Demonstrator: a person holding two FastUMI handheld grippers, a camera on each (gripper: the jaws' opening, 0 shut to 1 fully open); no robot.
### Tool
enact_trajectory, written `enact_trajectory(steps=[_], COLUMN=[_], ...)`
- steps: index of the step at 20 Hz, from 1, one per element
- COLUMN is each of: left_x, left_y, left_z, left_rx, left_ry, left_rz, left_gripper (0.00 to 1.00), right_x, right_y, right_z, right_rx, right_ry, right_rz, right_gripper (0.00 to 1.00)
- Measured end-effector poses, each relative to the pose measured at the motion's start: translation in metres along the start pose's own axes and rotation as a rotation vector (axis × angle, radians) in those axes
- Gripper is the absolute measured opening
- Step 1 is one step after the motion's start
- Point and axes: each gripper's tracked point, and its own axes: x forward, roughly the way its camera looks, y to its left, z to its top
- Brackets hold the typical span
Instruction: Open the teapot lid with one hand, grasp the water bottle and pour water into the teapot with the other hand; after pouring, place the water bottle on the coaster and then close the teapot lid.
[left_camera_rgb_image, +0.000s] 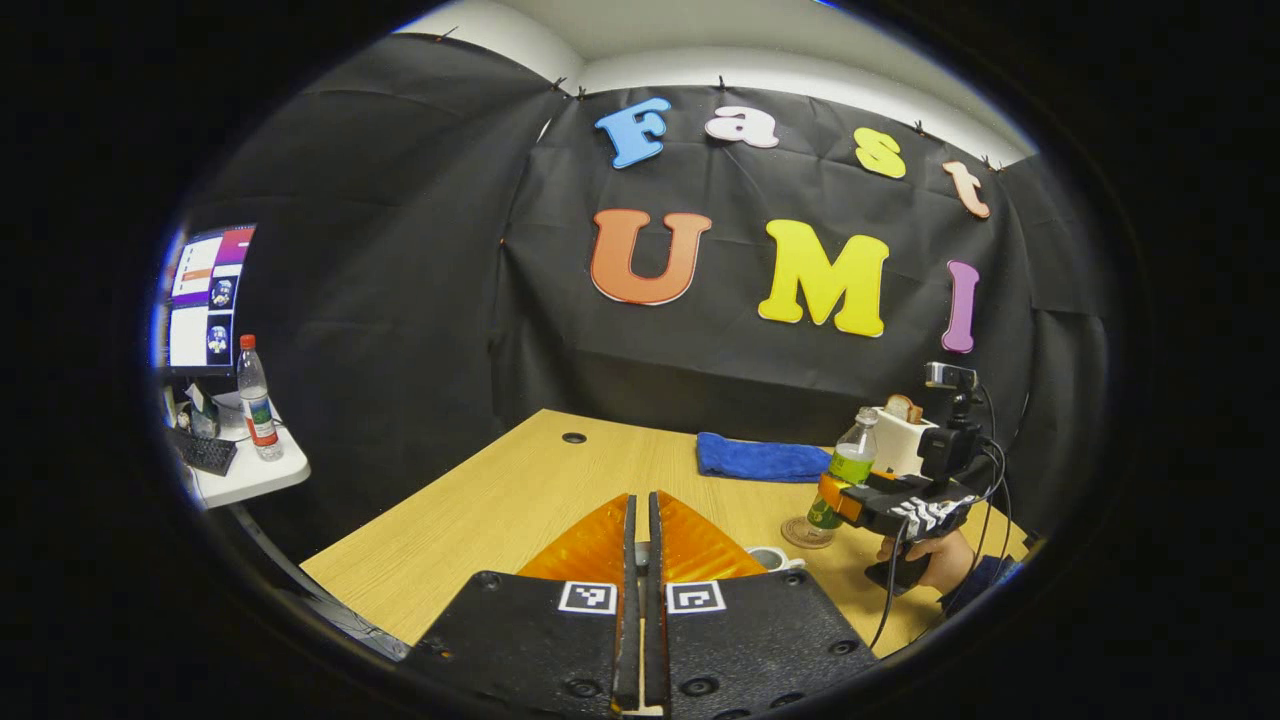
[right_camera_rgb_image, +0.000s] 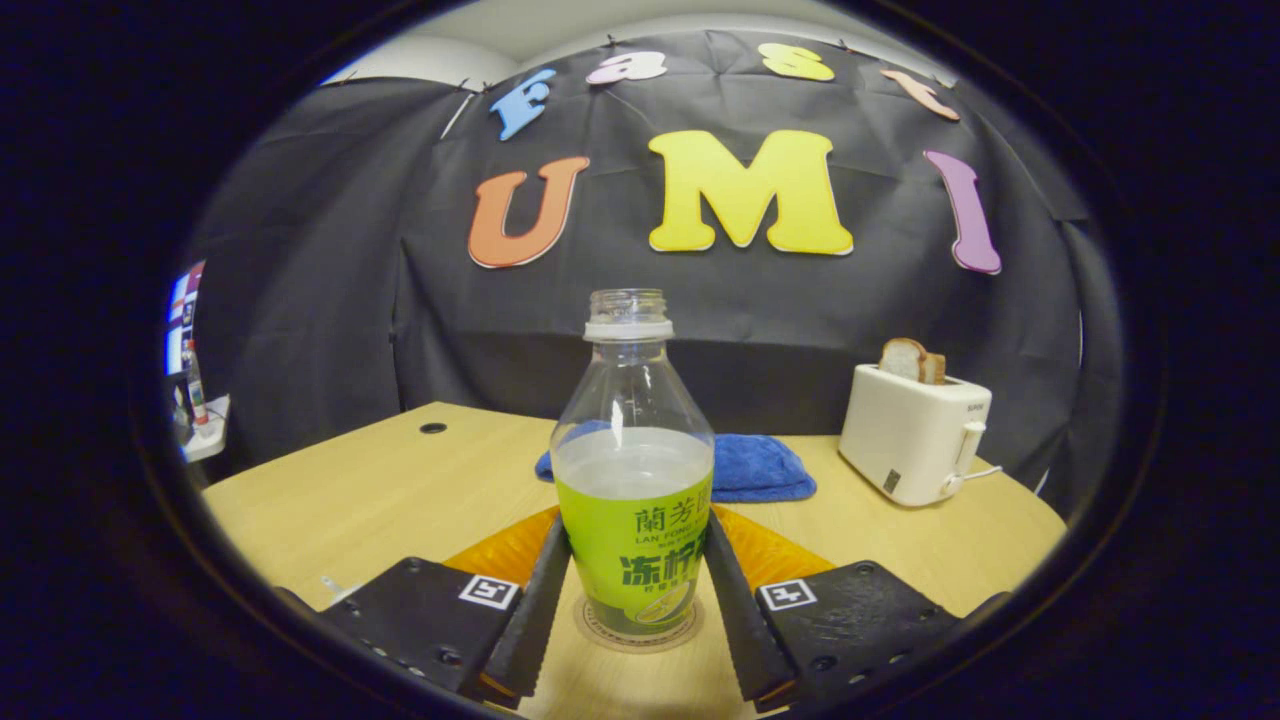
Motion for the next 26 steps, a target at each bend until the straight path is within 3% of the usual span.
enact_trajectory(steps=[3, 9, 10, 12, 14, 16, 19, 20, 25, 26], left_x=[0.005, 0.01, 0.01, 0.011, 0.014, 0.014, 0.011, 0.011, 0.018, 0.023], left_y=[-0.006, -0.044, -0.051, -0.062, -0.071, -0.072, -0.076, -0.079, -0.097, -0.1], left_z=[-0.007, -0.016, -0.017, -0.021, -0.023, -0.022, -0.021, -0.02, -0.018, -0.021], left_rx=[0.027, 0.101, 0.111, 0.132, 0.153, 0.179, 0.194, 0.188, 0.146, 0.133], left_ry=[0.021, 0.039, 0.039, 0.044, 0.044, 0.04, 0.039, 0.038, 0.007, 0.009], left_rz=[-0.002, -0.075, -0.087, -0.105, -0.114, -0.105, -0.104, -0.113, -0.16, -0.169], left_gripper=[0.04, 0.05, 0.04, 0.04, 0.04, 0.04, 0.05, 0.05, 0.05, 0.05], right_x=[0.011, 0.015, 0.013, 0.001, -0.011, -0.026, -0.052, -0.061, -0.115, -0.127], right_y=[-0.007, -0.002, -0.001, -0.001, 0.0, -0.001, -0.019, -0.023, -0.046, -0.052], right_z=[-0.009, -0.014, -0.012, -0.005, 0.006, 0.01, 0.012, 0.01, 0.011, 0.01], right_rx=[-0.03, -0.014, -0.02, -0.033, -0.041, -0.041, -0.045, -0.035, -0.012, -0.017], right_ry=[0.013, 0.015, 0.011, -0.022, -0.062, -0.074, -0.084, -0.077, -0.105, -0.107], right_rz=[-0.027, 0.016, 0.023, 0.024, 0.026, 0.016, -0.069, -0.085, -0.097, -0.098], right_gripper=[0.72, 0.76, 0.78, 0.95, 0.99, 0.94, 0.98, 0.95, 0.98, 0.95])
